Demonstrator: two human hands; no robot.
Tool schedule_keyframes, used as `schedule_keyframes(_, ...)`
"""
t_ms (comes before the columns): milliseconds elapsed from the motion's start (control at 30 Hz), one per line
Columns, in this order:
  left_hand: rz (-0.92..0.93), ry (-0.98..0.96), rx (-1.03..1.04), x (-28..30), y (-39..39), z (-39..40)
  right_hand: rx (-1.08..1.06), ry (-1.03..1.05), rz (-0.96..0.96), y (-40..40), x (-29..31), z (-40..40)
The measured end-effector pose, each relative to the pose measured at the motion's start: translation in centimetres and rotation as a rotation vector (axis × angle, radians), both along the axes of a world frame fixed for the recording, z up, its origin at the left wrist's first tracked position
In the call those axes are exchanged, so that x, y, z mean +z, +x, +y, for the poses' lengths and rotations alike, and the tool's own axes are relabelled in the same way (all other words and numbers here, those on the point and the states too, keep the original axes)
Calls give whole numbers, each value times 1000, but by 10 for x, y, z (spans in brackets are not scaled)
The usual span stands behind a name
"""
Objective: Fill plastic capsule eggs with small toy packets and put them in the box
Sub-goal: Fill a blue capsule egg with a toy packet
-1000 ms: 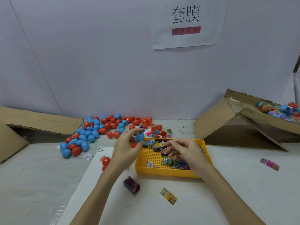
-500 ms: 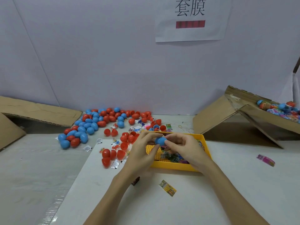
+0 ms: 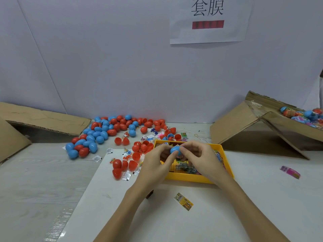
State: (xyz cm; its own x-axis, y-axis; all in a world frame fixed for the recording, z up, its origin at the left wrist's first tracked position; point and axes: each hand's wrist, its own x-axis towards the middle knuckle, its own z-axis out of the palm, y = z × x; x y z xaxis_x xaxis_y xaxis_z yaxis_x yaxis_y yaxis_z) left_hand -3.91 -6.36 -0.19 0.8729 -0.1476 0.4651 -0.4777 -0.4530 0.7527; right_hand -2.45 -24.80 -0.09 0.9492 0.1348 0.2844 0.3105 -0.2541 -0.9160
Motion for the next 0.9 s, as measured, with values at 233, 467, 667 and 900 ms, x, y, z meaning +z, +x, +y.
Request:
schedule_keyframes(233, 97, -63, 15, 3, -3, -2, -94, -104, -57, 0, -2, 4)
schedule_keyframes(467, 13, 2, -140, 4, -4, 1, -125, -123, -68, -1, -1, 5)
schedule_keyframes(667, 51, -40, -66, 2, -2, 2, -74, -138, -168, -4, -2, 6)
schedule_keyframes(900, 117, -33, -57, 4, -3, 1, -95, -177, -174, -1, -3, 4)
